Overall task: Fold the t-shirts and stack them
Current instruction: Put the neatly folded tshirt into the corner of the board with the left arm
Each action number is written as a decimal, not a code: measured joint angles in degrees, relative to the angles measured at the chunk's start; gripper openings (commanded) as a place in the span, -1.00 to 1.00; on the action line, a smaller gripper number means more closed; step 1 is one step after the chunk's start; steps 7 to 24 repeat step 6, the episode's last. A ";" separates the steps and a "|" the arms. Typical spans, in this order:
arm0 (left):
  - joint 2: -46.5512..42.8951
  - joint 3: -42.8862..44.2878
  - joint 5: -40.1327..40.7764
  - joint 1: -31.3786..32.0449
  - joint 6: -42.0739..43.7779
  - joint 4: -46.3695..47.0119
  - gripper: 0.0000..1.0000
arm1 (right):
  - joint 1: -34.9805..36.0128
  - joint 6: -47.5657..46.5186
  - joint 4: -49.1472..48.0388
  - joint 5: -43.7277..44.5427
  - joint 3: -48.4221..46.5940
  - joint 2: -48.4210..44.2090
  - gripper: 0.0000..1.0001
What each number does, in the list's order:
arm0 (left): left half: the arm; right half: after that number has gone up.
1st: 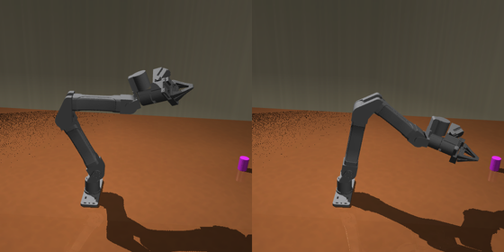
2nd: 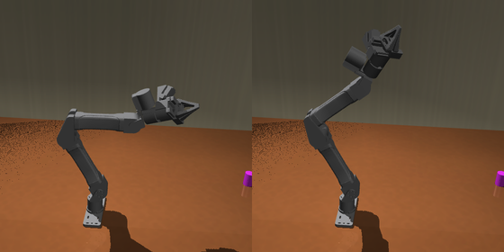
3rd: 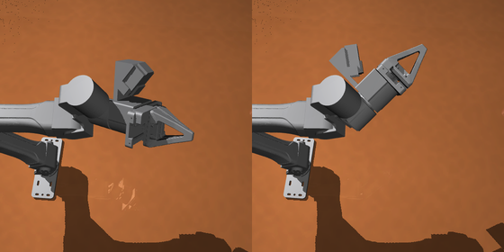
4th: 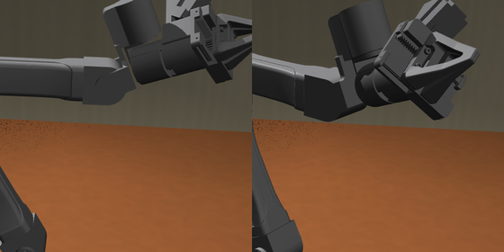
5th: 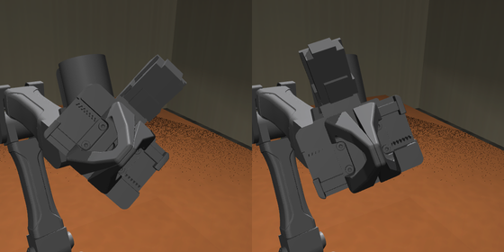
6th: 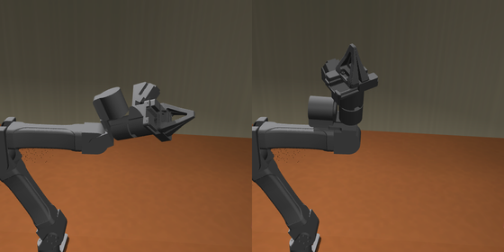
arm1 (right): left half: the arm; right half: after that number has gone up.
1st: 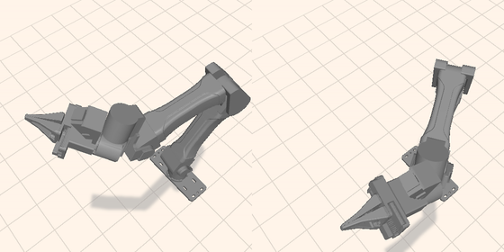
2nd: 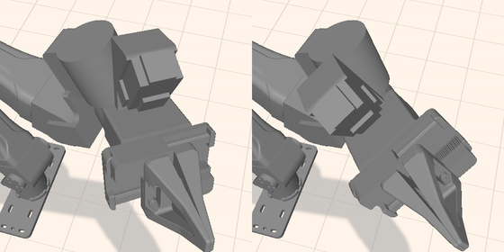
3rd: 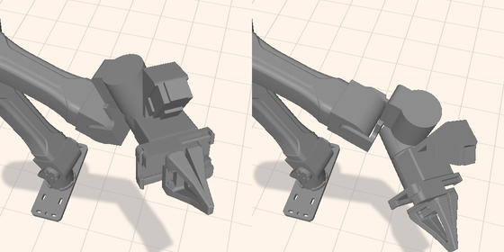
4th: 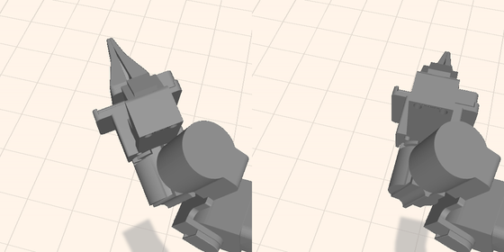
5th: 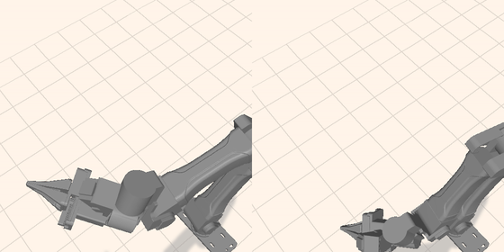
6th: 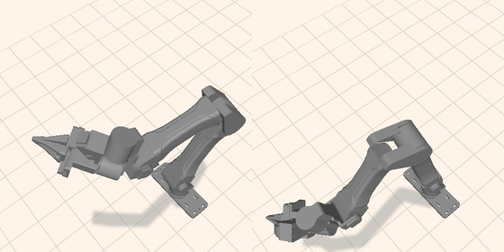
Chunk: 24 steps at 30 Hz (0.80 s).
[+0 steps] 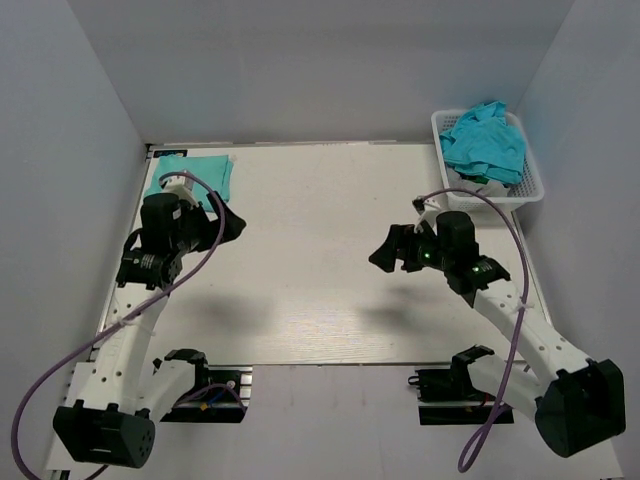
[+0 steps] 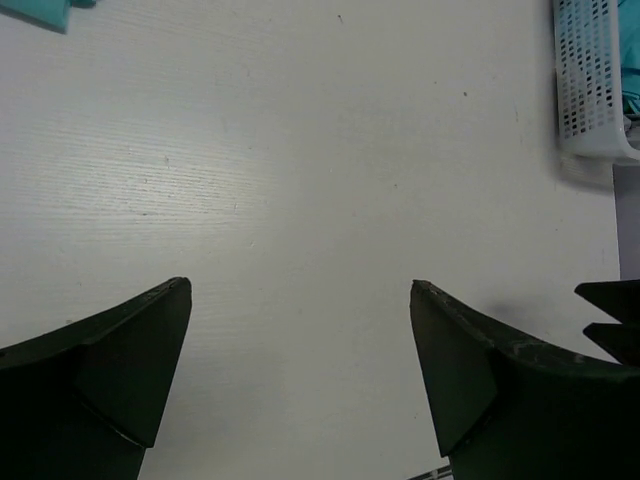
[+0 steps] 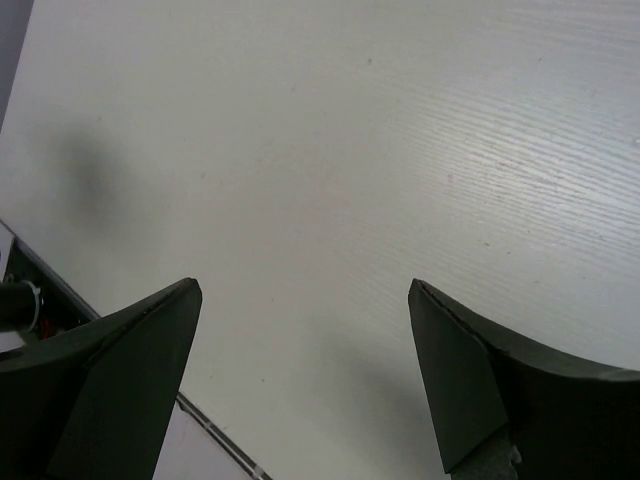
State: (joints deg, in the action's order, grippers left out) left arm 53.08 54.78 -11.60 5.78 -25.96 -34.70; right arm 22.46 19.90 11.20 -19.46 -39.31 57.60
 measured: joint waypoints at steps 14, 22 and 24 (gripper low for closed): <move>2.38 0.37 -1.36 0.09 -0.07 2.80 1.00 | 0.00 2.51 -3.78 3.04 0.98 -2.38 0.80; 2.38 0.37 -1.36 0.09 -0.07 2.80 1.00 | 0.00 2.51 -3.78 3.04 0.98 -2.38 0.80; 2.38 0.37 -1.36 0.09 -0.07 2.80 1.00 | 0.00 2.51 -3.78 3.04 0.98 -2.38 0.80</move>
